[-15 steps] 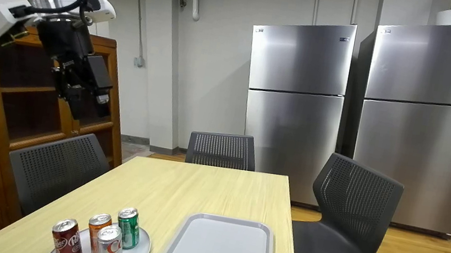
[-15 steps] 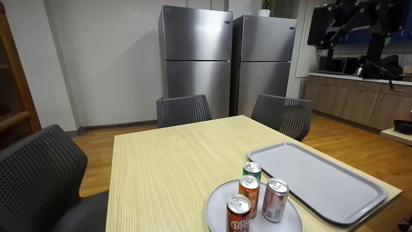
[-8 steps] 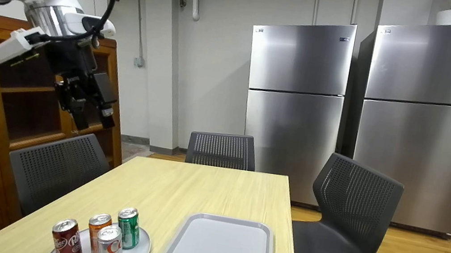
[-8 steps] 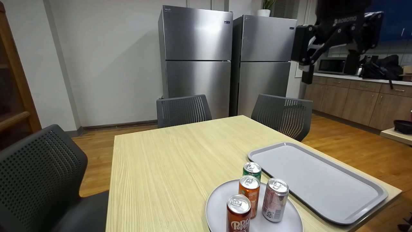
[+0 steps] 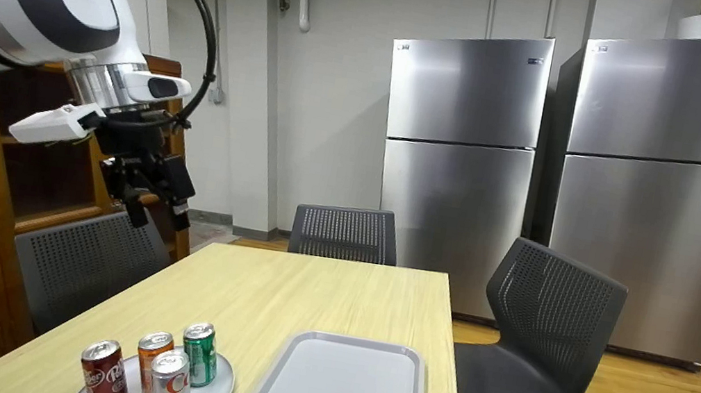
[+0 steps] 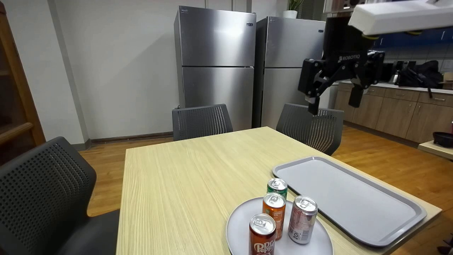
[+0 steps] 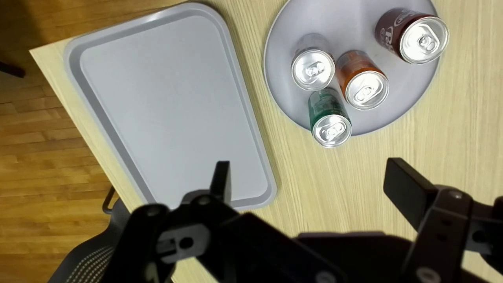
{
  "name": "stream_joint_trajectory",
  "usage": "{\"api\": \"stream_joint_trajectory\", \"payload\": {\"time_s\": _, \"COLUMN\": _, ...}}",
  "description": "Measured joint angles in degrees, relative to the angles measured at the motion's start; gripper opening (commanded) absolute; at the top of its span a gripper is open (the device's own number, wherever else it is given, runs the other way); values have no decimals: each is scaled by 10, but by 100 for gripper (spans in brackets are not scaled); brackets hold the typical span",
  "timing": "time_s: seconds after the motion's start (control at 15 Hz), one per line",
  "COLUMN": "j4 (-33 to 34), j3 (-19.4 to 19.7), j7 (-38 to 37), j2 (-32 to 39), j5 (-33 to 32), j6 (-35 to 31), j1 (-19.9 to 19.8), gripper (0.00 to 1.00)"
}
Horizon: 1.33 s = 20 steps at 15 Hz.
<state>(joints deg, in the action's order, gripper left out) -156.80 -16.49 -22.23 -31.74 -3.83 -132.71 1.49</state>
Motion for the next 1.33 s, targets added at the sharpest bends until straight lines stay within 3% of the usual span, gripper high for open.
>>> {"api": "stream_joint_trajectory", "payload": {"time_s": 0.6, "j4": -12, "j3": 19, "j7": 51, "j2": 112, "j5": 0, "j6": -95, "j1": 17, "gripper": 100}}
{"api": "stream_joint_trajectory", "payload": {"time_s": 1.07, "j4": -20, "j3": 49, "j7": 180, "j2": 166, "j5": -11, "j6": -115, "j1": 35, "gripper": 100}}
{"api": "stream_joint_trajectory", "payload": {"time_s": 1.33, "j4": -21, "j3": 53, "j7": 184, "j2": 181, "j5": -34, "j6": -115, "j1": 35, "gripper": 100}}
